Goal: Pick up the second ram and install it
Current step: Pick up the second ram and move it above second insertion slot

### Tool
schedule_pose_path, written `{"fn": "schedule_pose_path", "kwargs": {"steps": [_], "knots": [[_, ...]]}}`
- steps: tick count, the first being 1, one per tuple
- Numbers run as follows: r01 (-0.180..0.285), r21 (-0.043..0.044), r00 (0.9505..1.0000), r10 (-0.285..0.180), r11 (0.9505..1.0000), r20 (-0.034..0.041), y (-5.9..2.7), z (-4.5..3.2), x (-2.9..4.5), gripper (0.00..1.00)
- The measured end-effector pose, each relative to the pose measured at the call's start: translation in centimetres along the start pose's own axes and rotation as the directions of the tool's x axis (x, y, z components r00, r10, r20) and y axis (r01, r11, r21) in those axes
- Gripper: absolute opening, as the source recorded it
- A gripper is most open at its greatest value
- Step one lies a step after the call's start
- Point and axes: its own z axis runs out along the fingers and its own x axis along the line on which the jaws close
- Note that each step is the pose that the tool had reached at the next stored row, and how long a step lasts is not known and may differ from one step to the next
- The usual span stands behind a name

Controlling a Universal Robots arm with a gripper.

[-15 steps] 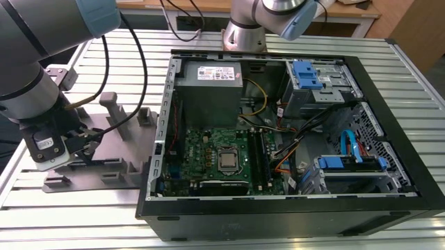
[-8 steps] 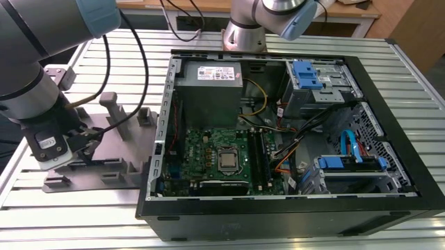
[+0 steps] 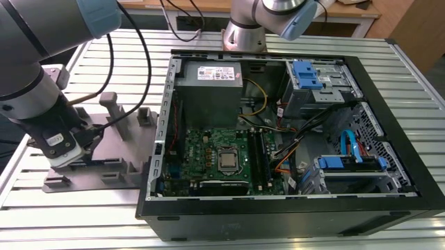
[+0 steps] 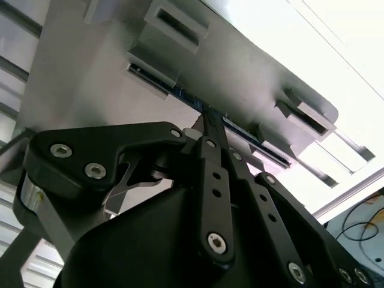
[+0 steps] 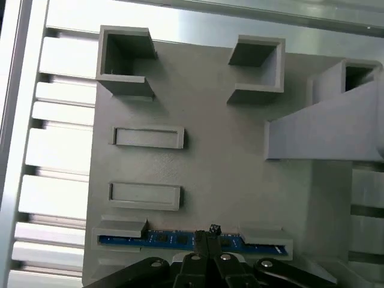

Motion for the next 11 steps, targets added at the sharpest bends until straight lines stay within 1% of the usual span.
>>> {"fn": "schedule_pose_path", "kwargs": {"steps": [6,11], "knots": [[0.069,-0.0018,0.9976,-0.069,0.9976,-0.0029,0.0,0.0,0.0,0.07],[0.119,-0.0033,0.9929,-0.119,0.9929,-0.005,0.0,0.0,0.0,0.07]]}}
